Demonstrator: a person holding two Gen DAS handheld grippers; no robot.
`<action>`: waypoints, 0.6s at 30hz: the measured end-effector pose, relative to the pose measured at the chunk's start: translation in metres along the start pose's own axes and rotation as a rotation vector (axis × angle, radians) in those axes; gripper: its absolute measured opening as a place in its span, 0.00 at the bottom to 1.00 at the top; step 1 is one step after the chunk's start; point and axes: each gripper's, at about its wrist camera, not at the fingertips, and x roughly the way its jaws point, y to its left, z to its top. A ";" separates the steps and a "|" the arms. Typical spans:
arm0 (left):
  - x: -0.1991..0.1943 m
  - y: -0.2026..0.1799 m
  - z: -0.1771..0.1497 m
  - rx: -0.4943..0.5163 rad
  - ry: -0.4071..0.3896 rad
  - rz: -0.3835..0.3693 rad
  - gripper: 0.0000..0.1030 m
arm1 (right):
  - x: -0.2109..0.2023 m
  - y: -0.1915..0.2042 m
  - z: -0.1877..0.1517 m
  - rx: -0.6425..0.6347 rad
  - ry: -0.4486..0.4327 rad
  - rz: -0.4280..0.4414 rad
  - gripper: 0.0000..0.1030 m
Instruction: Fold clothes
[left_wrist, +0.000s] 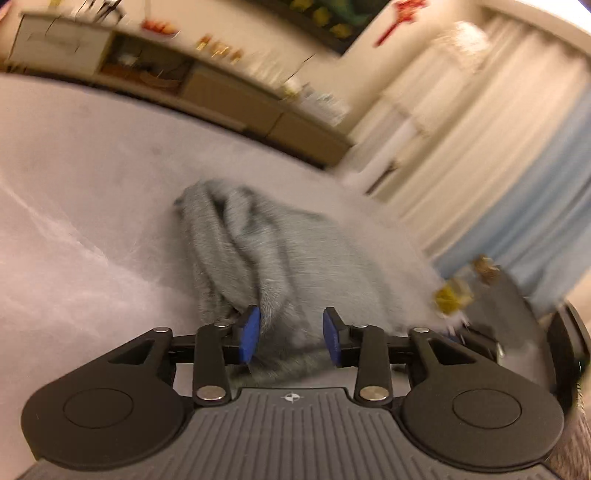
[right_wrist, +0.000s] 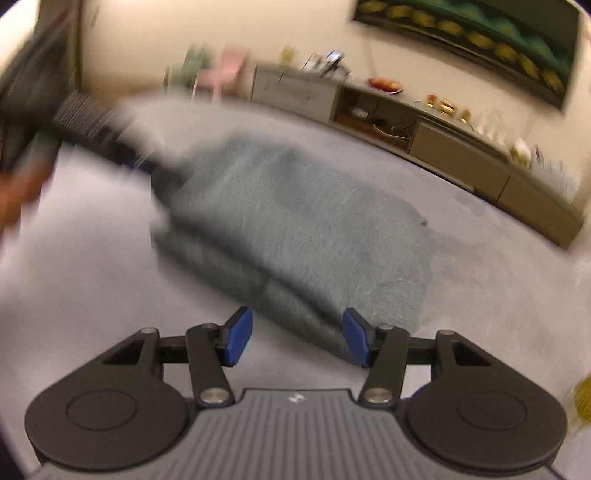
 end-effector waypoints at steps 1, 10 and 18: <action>-0.001 -0.004 -0.002 0.016 0.002 0.001 0.40 | -0.008 -0.012 0.006 0.069 -0.043 0.011 0.58; 0.055 -0.015 0.003 0.156 0.111 0.136 0.38 | 0.048 -0.025 0.004 0.210 0.034 0.007 0.59; 0.087 -0.028 0.006 0.272 0.203 0.208 0.38 | 0.054 -0.032 0.003 0.188 -0.021 -0.037 0.62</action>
